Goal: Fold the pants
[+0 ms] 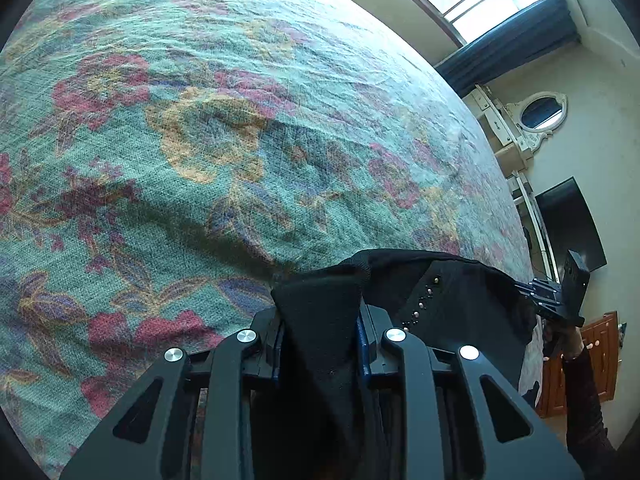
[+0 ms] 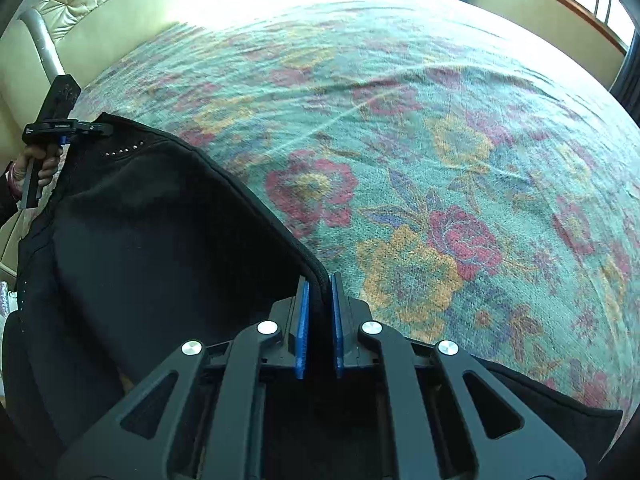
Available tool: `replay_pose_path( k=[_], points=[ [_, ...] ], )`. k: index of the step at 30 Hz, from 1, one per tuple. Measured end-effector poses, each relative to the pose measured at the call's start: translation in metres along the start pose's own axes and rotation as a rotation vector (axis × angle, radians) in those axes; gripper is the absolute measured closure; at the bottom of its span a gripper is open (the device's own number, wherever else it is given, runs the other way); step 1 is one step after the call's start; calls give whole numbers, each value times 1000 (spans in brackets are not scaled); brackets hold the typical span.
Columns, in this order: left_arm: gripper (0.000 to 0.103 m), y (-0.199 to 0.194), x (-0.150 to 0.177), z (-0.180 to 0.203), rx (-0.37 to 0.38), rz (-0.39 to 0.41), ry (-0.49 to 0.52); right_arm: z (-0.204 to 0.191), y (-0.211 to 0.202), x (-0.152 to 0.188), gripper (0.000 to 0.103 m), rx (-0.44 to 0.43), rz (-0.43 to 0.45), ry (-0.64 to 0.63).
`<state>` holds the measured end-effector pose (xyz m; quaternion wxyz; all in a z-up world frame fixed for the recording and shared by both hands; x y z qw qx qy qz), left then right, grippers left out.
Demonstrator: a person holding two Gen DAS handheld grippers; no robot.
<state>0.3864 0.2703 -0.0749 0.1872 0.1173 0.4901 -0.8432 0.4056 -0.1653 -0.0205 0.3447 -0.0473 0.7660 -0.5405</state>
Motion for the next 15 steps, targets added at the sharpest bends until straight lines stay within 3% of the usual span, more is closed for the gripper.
replay_pose_path(
  k=[5, 9, 12, 15],
  points=[
    [77, -55, 15, 16, 178, 149, 11, -62, -81, 44, 94, 114, 175, -86],
    [77, -103, 53, 31, 268, 191, 52, -121, -118, 105, 94, 170, 229, -120],
    [77, -130, 96, 31, 305, 182, 63, -159, -115, 157, 94, 175, 189, -132],
    [76, -139, 142, 24, 306, 164, 37, -182, -89, 198, 93, 140, 92, -119]
  ],
)
Point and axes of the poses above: each gripper's, at about its wrist camera, not at the fingertips, and y roughly the way its jaws point, z to its right, x to its underside, the point moved 2 cm from there along y, roughly the way its jaws point, and after that the axes turned 8 degrees about -x, right-handed, at the moved point
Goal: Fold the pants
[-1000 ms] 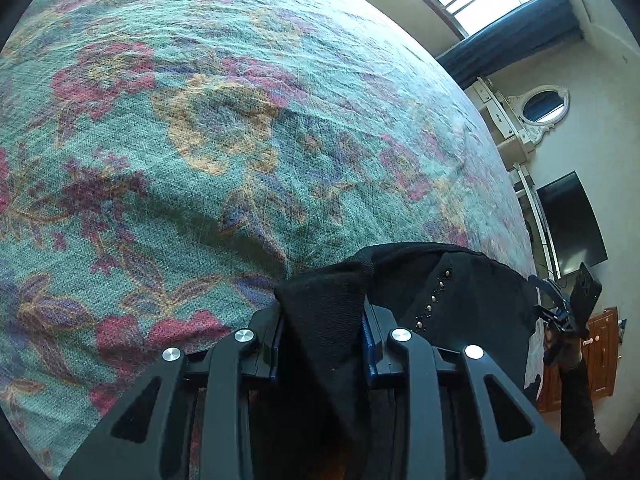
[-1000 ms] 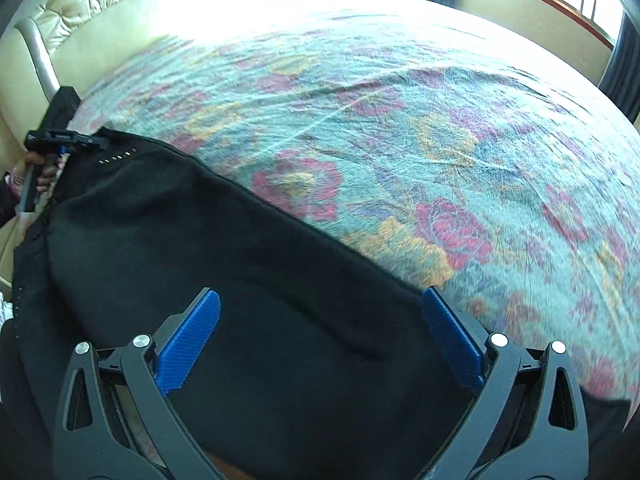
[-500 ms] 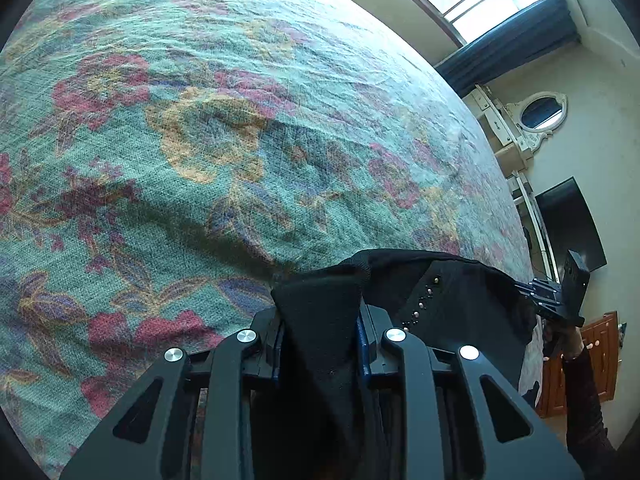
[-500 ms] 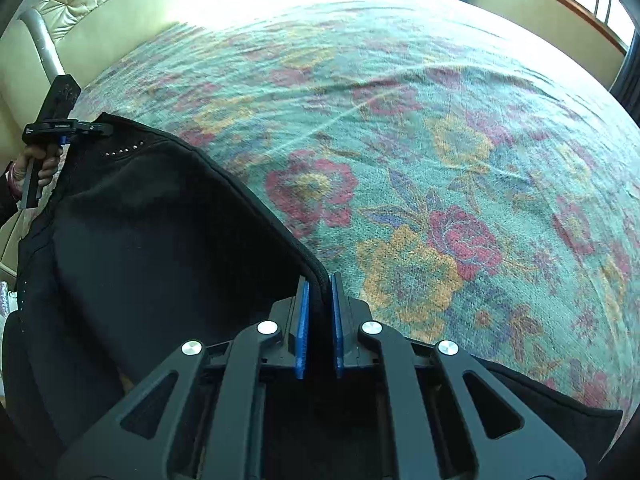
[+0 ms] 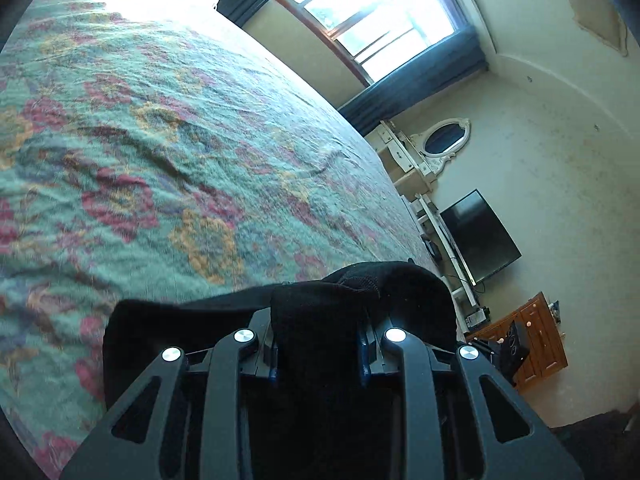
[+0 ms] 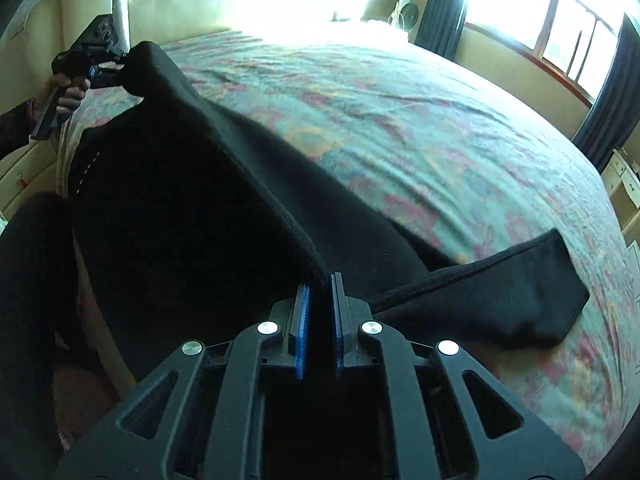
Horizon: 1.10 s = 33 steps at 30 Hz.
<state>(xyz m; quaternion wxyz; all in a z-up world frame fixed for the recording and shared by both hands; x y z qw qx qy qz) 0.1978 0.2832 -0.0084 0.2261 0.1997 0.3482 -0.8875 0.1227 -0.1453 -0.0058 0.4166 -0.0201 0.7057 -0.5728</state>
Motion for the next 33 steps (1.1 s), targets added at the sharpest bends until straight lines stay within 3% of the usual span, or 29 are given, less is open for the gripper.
replay_pose_path(
  k=[3, 5, 6, 7, 11, 13, 14, 16, 17, 21, 26, 29, 33],
  points=[
    [70, -3, 34, -11, -21, -41, -49, -12, 15, 25, 83, -24, -48, 43],
    [70, -5, 54, -18, -47, -65, -83, -12, 8, 30, 59, -79, -13, 119],
    [69, -7, 62, -19, -62, -62, -93, -8, 0, 31, 41, -124, 22, 187],
    [68, -13, 71, -20, -59, -49, -106, -3, -8, 32, 31, -153, 61, 266],
    [59, -35, 96, -20, -57, 27, -157, 27, -24, 46, 29, -302, 163, 594],
    [21, -45, 104, -25, -131, 60, -165, 44, -21, 55, 29, -377, 195, 763],
    [14, -52, 107, -30, -190, 95, -169, 49, -20, 61, 29, -397, 207, 830],
    [15, -66, 111, -41, -293, 130, -185, 52, -17, 67, 29, -418, 227, 910],
    [15, -73, 113, -46, -304, 150, -235, 52, -15, 69, 29, -410, 230, 939],
    [14, -80, 122, -40, -173, 186, -406, 49, -2, 77, 28, -397, 234, 1053],
    [15, -50, 133, -27, -117, 153, -546, 51, 7, 74, 20, -362, 300, 1113],
    [15, -39, 131, -23, -139, 197, -589, 49, 12, 70, 18, -342, 312, 1121],
    [16, -28, 125, -19, -247, 216, -562, 49, 14, 71, 18, -320, 329, 1128]
  ],
)
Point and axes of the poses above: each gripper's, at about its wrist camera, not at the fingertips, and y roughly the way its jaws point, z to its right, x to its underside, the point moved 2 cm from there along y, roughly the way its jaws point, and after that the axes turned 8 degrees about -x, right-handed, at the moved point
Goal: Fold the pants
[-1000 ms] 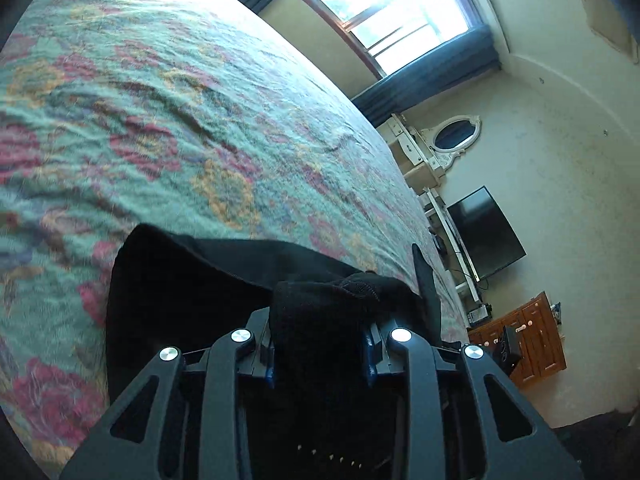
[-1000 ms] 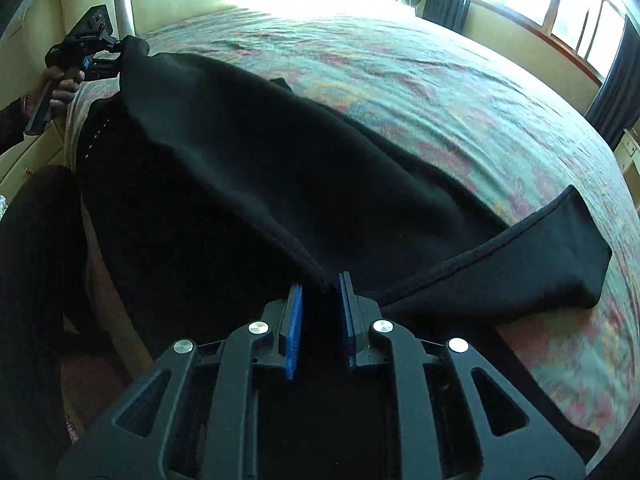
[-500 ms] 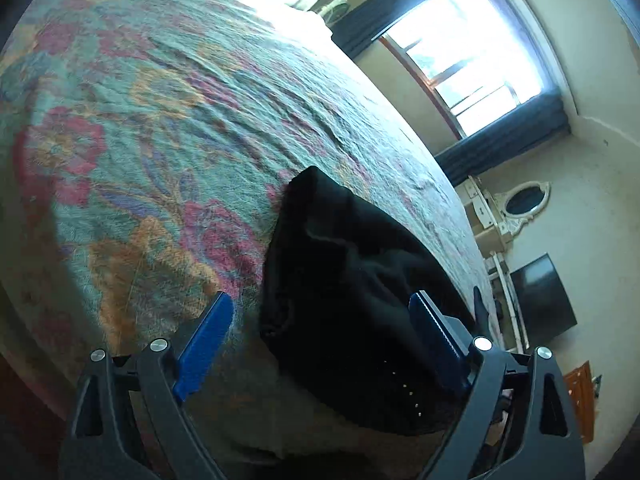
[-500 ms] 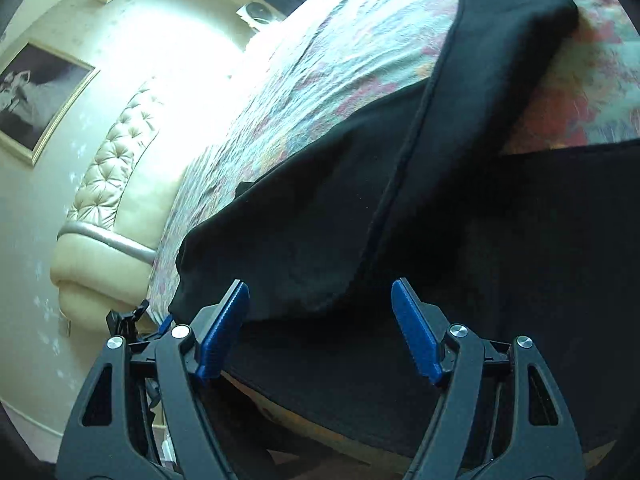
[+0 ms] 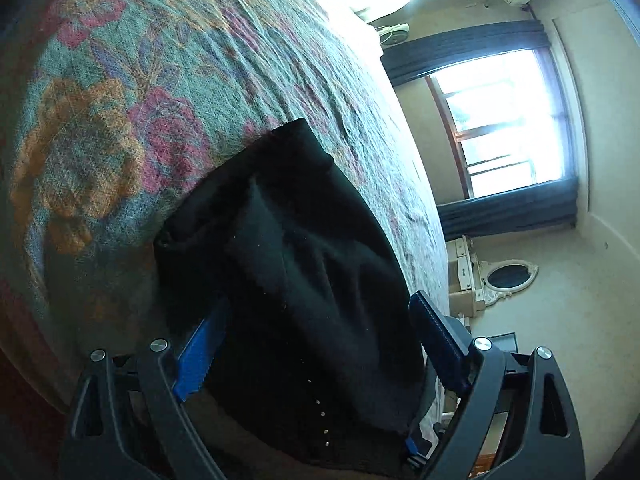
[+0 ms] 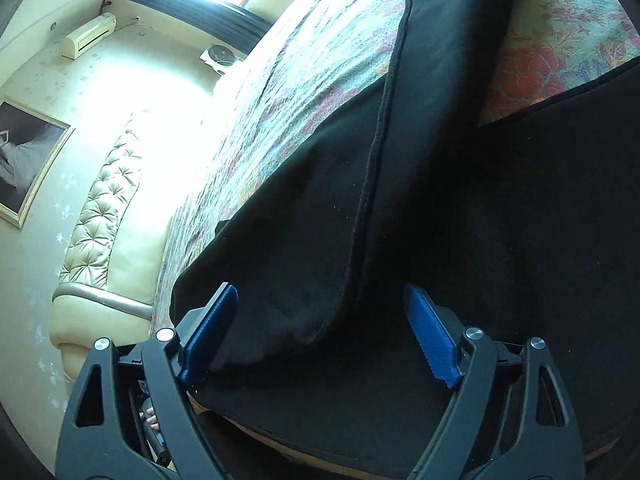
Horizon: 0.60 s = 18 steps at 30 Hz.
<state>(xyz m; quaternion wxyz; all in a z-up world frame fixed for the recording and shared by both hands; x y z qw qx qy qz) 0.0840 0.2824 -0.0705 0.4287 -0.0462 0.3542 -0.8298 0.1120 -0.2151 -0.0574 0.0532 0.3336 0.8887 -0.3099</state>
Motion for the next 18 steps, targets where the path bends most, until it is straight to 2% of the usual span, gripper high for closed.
replay_pose_path(
  k=[1, 3, 4, 5, 8, 10, 12, 14, 18],
  points=[
    [21, 2, 1, 4, -37, 7, 28, -1, 1, -1, 18, 4, 0, 0],
    [71, 12, 3, 10, -140, -26, 99, -3, 1, -1, 20, 16, 5, -1],
    [77, 17, 3, 11, -188, -42, 119, -6, 2, -2, 24, 28, 5, -7],
    [78, 20, 4, 10, -199, -44, 118, -7, 4, -4, 27, 44, 2, -17],
    [78, 25, 3, 7, -195, -49, 84, -5, 11, -8, 44, 88, -1, -32],
    [78, 30, 4, 8, -195, -60, 67, 0, 13, -12, 60, 111, 1, -29],
    [78, 31, 3, 7, -190, -68, 58, 6, 13, -13, 82, 136, -4, -41],
    [78, 31, 4, 9, -181, -66, 61, 11, 9, -13, 88, 111, 1, -28],
    [80, 26, -4, 10, -132, -42, 45, 7, -14, -10, 90, 30, 57, -18]
  ],
)
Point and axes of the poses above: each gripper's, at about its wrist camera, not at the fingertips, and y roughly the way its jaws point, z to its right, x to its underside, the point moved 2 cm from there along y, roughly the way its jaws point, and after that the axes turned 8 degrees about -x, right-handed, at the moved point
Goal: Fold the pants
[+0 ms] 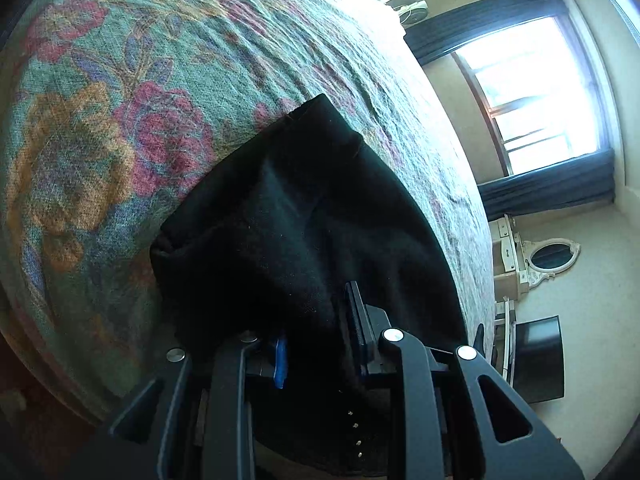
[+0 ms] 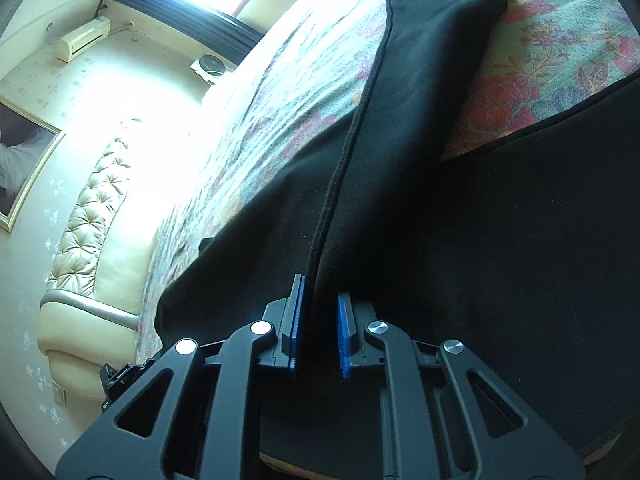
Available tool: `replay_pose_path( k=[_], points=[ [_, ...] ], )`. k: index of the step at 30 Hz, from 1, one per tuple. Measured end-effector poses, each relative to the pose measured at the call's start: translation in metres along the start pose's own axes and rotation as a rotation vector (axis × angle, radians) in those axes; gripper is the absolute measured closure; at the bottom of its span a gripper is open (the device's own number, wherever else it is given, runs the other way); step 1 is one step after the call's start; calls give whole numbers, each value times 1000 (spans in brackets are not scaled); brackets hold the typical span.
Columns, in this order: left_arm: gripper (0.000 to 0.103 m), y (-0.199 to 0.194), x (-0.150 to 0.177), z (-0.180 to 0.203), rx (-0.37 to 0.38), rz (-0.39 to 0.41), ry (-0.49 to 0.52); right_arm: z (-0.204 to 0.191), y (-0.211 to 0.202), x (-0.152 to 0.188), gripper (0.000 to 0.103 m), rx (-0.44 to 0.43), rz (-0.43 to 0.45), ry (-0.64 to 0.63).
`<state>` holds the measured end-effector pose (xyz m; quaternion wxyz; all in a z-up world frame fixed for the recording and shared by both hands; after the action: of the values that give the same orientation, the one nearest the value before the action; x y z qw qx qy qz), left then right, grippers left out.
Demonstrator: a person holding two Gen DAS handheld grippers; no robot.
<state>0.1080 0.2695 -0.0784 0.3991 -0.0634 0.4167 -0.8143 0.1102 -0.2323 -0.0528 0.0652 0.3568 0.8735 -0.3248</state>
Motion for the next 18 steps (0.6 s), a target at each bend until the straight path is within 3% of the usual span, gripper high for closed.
replay_pose_path(
  k=[4, 7, 11, 14, 18],
  points=[
    [81, -15, -5, -2, 61, 34, -12, -13, -23, 8, 90, -70, 24, -6],
    [81, -23, -5, -10, 55, 42, -3, -13, -36, 25, 90, -93, 9, -7],
    [81, -30, -3, -32, 62, 43, -45, 0, -41, 49, 90, -94, -34, 35],
    [81, -30, 8, -56, 73, 2, -85, 13, -39, 61, 90, -55, -57, 37],
    [78, -29, 21, -44, 116, -26, -60, 23, -31, 65, 90, -47, -71, 71]
  ],
)
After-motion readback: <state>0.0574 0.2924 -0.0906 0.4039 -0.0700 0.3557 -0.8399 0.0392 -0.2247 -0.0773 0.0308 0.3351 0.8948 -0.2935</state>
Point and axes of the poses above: each gripper's, at about its wrist camera, not at the fingertips, and y roughly the way its jaws point, z to its right, x to its underside, the point moved 2 cm from there along y, roughly the way its jaws point, and after that the axes turned 8 degrees about -x, right-handed, at the moved point
